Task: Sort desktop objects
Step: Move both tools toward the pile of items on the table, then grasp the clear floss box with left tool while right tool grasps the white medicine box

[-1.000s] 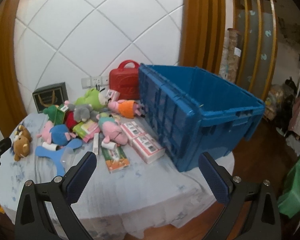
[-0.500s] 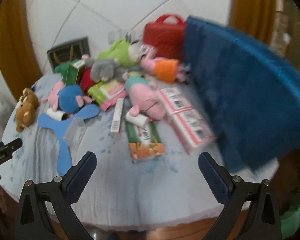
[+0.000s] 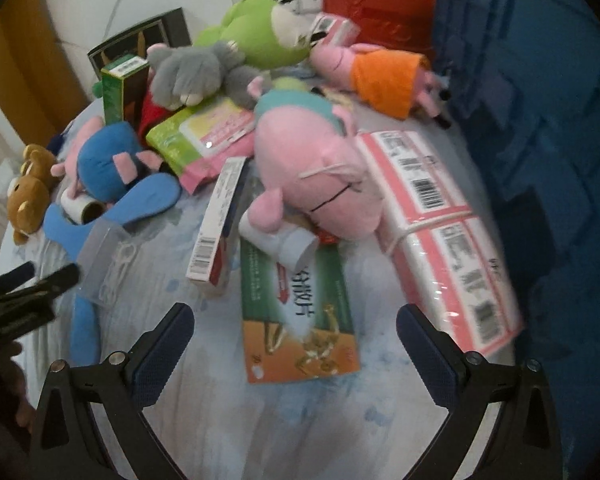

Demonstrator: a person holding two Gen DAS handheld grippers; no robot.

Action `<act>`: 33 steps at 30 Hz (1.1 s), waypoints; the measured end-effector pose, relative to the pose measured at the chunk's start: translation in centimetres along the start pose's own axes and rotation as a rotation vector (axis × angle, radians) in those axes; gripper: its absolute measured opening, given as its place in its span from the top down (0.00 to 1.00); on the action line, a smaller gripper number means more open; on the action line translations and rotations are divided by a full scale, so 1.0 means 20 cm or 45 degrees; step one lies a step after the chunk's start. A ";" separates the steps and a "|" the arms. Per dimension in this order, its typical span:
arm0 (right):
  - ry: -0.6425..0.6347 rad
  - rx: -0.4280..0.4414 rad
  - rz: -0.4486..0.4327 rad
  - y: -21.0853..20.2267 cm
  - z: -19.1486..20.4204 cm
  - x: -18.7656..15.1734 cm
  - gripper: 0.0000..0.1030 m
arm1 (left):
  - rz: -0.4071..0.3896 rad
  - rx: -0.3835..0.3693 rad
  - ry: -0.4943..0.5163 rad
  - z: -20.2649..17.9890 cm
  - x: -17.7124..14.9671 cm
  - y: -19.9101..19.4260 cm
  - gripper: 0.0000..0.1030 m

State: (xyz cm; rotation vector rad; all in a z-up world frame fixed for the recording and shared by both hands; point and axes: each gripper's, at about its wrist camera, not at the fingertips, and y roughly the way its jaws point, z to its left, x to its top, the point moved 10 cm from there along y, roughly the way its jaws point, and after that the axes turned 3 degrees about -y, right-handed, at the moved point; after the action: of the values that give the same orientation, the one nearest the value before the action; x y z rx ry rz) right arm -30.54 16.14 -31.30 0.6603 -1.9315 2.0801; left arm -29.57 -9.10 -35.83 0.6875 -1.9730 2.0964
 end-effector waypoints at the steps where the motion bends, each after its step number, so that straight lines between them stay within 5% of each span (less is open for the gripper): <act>1: -0.007 0.003 0.007 0.02 0.01 0.01 0.13 | 0.026 0.006 0.037 -0.02 -0.01 0.04 0.17; 6: -0.004 0.049 0.062 0.12 0.10 0.01 0.42 | 0.123 -0.074 0.064 -0.08 -0.04 0.16 0.42; 15: -0.005 0.124 0.098 0.31 0.33 0.08 0.43 | 0.078 -0.119 0.108 -0.12 0.06 0.17 0.42; 19: -0.009 0.142 0.160 0.44 0.38 0.09 0.69 | 0.144 -0.213 0.096 -0.16 0.01 0.15 0.42; 22: -0.012 0.140 0.190 0.49 0.37 0.07 0.74 | 0.194 -0.203 0.095 -0.15 -0.05 0.22 0.42; 33: -0.021 0.152 0.194 0.50 0.32 0.06 0.75 | 0.202 -0.138 0.119 -0.14 -0.04 0.23 0.32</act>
State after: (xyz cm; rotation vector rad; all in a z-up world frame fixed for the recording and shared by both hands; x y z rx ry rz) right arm -35.14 8.60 -39.39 0.5716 -1.9334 2.3035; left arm -31.48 -6.64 -40.27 0.4176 -2.1331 2.0468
